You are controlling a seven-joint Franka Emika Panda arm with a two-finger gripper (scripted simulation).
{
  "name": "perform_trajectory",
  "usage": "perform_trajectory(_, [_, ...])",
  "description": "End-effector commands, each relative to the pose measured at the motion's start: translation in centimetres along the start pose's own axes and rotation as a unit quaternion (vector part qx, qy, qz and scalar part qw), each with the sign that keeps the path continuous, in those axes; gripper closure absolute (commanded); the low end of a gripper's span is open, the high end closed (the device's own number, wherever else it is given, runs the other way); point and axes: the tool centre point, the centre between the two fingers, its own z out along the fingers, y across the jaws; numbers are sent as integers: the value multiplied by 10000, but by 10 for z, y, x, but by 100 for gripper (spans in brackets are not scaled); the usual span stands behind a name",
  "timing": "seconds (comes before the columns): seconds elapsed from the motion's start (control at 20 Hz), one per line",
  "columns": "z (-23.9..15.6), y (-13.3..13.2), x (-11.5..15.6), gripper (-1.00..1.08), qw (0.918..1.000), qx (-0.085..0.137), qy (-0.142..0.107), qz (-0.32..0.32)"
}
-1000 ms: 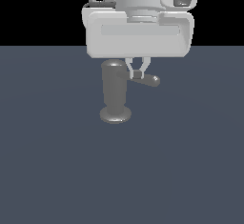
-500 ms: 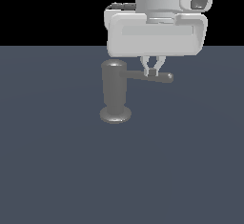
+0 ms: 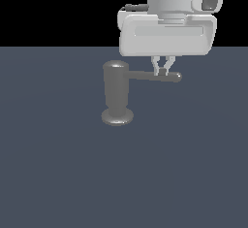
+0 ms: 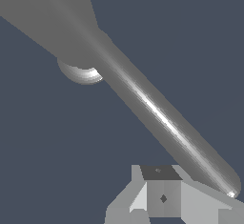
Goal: Turn on the faucet by rotating a designated handle.
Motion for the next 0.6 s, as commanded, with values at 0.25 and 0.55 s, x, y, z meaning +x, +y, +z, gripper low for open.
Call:
perform_trajectory(0.25, [4, 17, 22, 108, 10000, -6, -14, 4])
perform_trajectory(0.55, [6, 32, 37, 108, 10000, -2, -34, 26])
